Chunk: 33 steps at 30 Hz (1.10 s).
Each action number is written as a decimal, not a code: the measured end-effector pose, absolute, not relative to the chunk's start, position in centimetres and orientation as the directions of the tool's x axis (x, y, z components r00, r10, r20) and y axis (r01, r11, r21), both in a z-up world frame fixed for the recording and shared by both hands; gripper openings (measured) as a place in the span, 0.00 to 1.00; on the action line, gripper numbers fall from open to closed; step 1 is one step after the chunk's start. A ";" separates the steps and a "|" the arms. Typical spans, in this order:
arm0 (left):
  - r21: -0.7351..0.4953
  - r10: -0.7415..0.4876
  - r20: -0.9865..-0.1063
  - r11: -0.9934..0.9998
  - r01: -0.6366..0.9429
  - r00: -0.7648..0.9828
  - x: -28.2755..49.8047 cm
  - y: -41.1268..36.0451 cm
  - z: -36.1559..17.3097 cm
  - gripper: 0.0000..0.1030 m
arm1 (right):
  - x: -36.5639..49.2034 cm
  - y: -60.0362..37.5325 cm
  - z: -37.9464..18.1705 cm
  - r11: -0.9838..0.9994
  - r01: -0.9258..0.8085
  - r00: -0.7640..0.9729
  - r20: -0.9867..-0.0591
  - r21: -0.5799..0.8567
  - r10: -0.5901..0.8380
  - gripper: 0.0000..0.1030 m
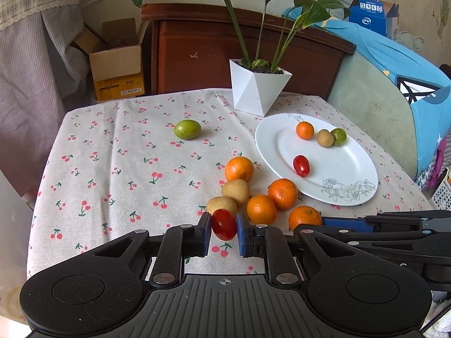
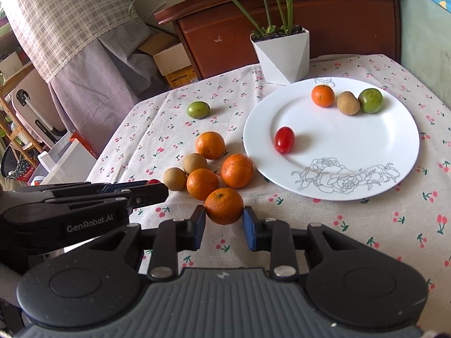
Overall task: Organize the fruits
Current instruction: 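Carry the tomato and tangerine onto the plate and open both tools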
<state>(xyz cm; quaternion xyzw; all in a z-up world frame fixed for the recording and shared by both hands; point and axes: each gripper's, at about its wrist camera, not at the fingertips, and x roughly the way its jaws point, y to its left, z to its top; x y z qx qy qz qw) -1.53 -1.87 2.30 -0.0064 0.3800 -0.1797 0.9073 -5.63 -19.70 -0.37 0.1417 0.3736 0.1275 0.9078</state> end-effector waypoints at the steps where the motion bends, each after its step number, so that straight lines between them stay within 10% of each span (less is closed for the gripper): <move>1: -0.161 -0.343 -0.678 0.932 0.324 0.650 -1.5 -2.0 2.7 0.16 | -5.6 -19.9 -0.1 0.925 -0.123 0.696 -0.634 0.359 0.338 0.28; 33: -0.272 -0.520 -0.643 0.841 0.467 0.562 3.0 -11.7 1.2 0.17 | -3.1 -29.5 0.5 0.882 0.208 0.736 -0.662 0.423 0.144 0.28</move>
